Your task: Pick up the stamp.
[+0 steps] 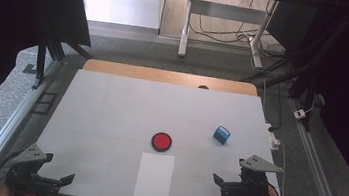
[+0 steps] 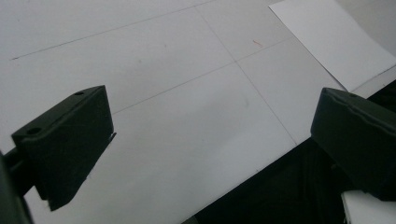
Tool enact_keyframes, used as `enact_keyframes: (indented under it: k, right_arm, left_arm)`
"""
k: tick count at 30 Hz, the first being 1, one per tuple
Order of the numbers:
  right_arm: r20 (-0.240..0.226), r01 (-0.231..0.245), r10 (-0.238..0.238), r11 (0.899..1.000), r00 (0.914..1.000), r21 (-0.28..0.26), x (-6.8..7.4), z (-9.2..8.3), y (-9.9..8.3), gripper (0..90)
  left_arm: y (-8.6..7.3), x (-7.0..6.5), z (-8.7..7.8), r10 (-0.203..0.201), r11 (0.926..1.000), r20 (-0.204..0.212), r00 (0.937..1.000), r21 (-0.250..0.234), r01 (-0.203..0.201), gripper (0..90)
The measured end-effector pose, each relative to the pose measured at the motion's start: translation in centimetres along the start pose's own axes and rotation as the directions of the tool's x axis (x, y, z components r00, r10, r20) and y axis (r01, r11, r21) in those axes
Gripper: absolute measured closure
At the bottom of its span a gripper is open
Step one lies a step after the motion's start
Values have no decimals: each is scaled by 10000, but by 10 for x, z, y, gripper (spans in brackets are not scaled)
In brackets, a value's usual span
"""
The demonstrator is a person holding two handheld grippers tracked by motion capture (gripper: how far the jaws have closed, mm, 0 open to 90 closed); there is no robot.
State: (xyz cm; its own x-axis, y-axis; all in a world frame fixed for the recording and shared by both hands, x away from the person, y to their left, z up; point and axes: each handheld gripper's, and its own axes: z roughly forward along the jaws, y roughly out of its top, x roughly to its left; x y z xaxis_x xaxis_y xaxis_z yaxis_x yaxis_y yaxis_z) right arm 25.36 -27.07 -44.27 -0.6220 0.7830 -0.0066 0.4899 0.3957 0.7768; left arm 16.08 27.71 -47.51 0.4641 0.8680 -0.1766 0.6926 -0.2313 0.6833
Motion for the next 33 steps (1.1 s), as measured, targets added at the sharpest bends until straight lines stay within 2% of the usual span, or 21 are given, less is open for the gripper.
enact_keyframes:
  k: [2, 5, 8, 17, 21, 24, 29, 33]
  right_arm:
    - [-101, 109, -110, 9999, 9999, -50, 2, 2, 4, 0]
    - [-200, 364, -360, 9992, 9992, 166, 6, 7, 10, 0]
    - [-368, 285, -273, 9990, 9990, 332, 5, 14, 14, 0]
    - [-329, -280, 302, 9974, 9990, 661, -11, 33, 21, 0]
    - [-261, -308, 331, 9960, 9991, 840, -14, 38, 23, 0]
    - [-177, -487, 502, 9960, 9986, 753, -20, 44, 28, 0]
    - [19, -379, 379, 9956, 9993, 859, -27, 53, 33, 0]
    - [-12, -454, 457, 9949, 9990, 902, -34, 60, 37, 0]
  left_arm:
    - [0, 0, 0, -41, 10000, 11, 10000, 1, 41, 0]
    - [0, 0, 0, -62, 10000, 48, 10000, 10, 62, 0]
    - [0, 0, 0, -63, 10000, 62, 10000, 9, 63, 0]
    - [0, 1, 0, -90, 10000, 75, 9999, 3, 90, 0]
    - [0, 1, 0, -104, 9999, 74, 9999, 0, 104, 0]
    - [0, 1, 0, -125, 9999, 78, 9999, -12, 125, 0]
    - [0, 2, 0, -128, 9999, 104, 9999, -35, 129, 0]
    - [0, 2, -1, -159, 9999, 129, 9998, -33, 159, 0]
